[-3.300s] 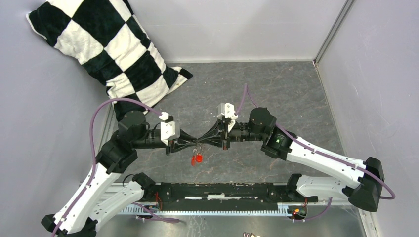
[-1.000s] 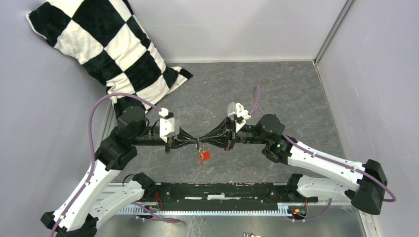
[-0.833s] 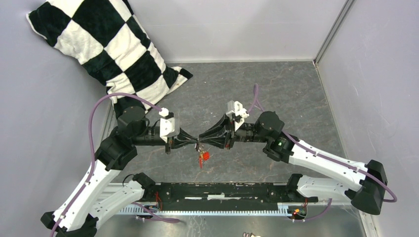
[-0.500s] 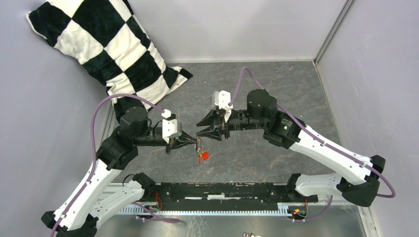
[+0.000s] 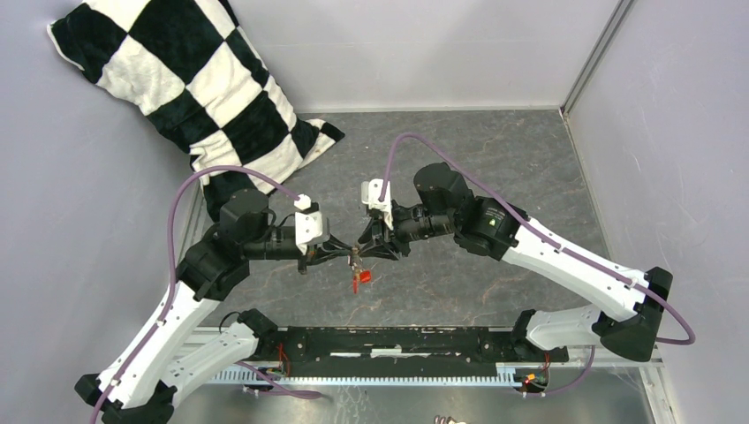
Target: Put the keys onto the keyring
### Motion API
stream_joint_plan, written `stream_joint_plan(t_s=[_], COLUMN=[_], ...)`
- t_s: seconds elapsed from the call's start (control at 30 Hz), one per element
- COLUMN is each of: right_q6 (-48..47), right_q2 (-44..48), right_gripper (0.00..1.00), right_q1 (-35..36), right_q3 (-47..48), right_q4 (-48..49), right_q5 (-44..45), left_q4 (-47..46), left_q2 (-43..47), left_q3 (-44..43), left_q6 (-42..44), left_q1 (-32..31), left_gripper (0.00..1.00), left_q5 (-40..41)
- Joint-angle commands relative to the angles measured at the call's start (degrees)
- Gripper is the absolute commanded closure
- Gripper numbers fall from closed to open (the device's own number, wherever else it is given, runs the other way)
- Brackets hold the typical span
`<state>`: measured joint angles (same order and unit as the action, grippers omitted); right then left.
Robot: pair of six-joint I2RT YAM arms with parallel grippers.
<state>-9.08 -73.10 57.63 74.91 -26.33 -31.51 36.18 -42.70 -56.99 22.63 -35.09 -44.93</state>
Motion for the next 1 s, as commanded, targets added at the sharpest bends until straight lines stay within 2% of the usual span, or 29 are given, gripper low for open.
stream_joint_plan(t_s=[0.0,0.43,0.73,0.83,0.87,0.9,0.97], right_q6=[0.7,4.1,4.1,3.5,3.5,3.6,4.6], right_q2=[0.1,-0.3,-0.6,-1.3,-1.2,-0.5,1.8], right_gripper=[0.65,0.80,0.88,1.00,1.00,0.99,1.00], right_q1=[-0.1,-0.1,-0.1,-0.1,-0.1,0.0,-0.1], right_q3=[2.0,-0.9,-1.9,-0.6,-0.8,-1.1,-3.9], right_q4=[3.9,9.1,8.7,7.7,8.3,9.6,14.7], right_q5=[-1.2,-2.5,-1.9,-0.7,-0.6,-0.4,0.3], left_q4=[-0.9,-2.1,-3.0,-3.0,-3.0,-2.9,-3.0], left_q2=[0.0,0.4,0.6,0.6,0.6,0.6,0.8], left_q3=[-0.8,0.1,-0.4,-0.6,-0.6,-0.5,-0.5], left_q6=[2.2,0.5,-0.3,-0.5,-0.6,-0.9,-1.5], left_q1=[0.1,0.1,0.1,0.1,0.1,0.1,0.1], left_gripper=[0.98,0.98,0.98,0.98,0.98,0.94,0.79], left_q5=[0.4,-0.1,-0.1,-0.2,-0.3,-0.4,-0.4])
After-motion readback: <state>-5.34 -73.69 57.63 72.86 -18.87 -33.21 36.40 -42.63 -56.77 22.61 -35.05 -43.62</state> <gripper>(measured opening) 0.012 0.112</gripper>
